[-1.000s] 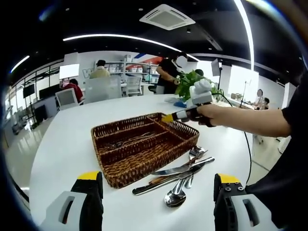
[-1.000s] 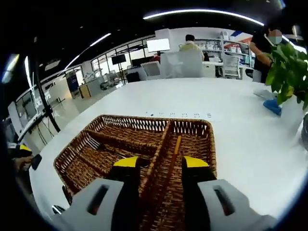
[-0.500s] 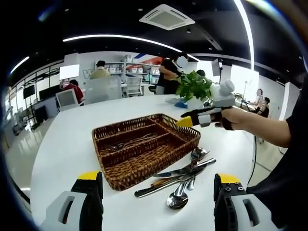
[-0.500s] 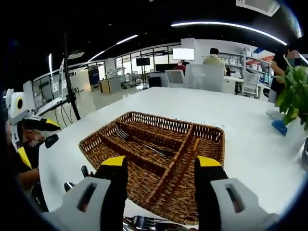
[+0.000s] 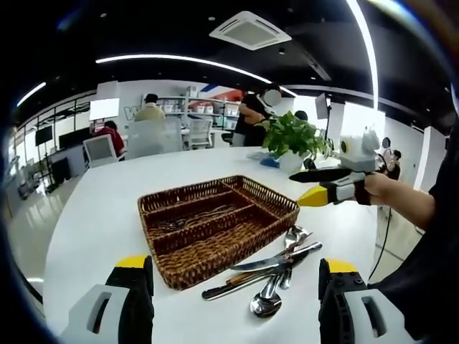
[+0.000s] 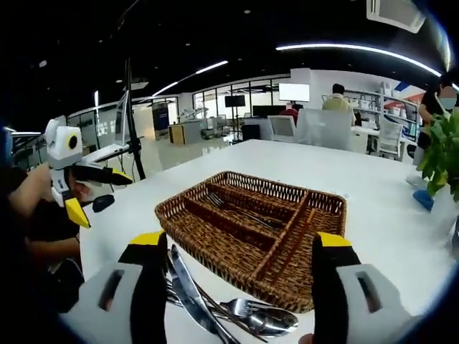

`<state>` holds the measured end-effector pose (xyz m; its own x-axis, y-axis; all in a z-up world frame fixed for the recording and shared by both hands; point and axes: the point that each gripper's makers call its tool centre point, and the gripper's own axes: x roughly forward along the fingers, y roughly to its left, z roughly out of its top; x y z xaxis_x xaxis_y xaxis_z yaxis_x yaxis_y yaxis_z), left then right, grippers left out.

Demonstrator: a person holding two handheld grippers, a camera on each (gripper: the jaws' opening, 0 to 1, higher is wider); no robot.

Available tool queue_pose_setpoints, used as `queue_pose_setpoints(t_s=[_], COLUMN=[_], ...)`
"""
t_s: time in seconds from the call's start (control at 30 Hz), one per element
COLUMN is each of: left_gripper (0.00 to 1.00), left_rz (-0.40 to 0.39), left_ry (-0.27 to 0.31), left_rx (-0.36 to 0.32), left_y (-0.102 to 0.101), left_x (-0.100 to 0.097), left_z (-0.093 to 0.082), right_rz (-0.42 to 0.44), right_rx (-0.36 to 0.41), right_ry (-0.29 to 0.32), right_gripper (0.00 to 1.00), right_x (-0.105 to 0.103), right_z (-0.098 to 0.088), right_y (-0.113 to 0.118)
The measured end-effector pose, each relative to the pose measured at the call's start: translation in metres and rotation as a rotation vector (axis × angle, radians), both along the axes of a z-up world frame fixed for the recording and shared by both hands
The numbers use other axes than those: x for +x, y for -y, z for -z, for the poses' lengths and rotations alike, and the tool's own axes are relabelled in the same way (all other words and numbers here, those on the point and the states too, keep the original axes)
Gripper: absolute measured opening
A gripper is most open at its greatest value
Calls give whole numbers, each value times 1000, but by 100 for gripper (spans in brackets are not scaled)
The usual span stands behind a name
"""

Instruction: Arrange the knives, forks, and spoons in their matching storage slots by inserting each utensil handle-first until every utensil is classified and aligned in the correct compartment

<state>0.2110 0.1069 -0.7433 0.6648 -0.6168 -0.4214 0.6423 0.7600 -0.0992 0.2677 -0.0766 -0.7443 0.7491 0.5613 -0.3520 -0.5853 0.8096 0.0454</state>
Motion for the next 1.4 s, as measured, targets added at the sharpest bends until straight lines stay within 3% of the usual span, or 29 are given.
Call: queue_pose_setpoints(t_s=[0.17, 0.3, 0.6, 1.03, 1.4], left_gripper=[100, 100, 100, 100, 97], left_rz=[7, 13, 66, 45, 92], left_ry=[1, 0, 8, 16, 17], left_rx=[-19, -31, -25, -17, 8], left_y=[3, 7, 15, 5, 12], left_x=[0, -1, -11, -7, -5], left_z=[0, -1, -2, 0, 2], right_rz=[-8, -16, -37, -51, -63], right_rx=[-26, 9, -3, -12, -27], right_ry=[-16, -29, -26, -22, -29], right_gripper=[91, 100, 99, 99, 99], right_x=[-13, -25, -40, -52, -58], right_z=[8, 10, 6, 4, 8], right_y=[6, 9, 11, 17, 19])
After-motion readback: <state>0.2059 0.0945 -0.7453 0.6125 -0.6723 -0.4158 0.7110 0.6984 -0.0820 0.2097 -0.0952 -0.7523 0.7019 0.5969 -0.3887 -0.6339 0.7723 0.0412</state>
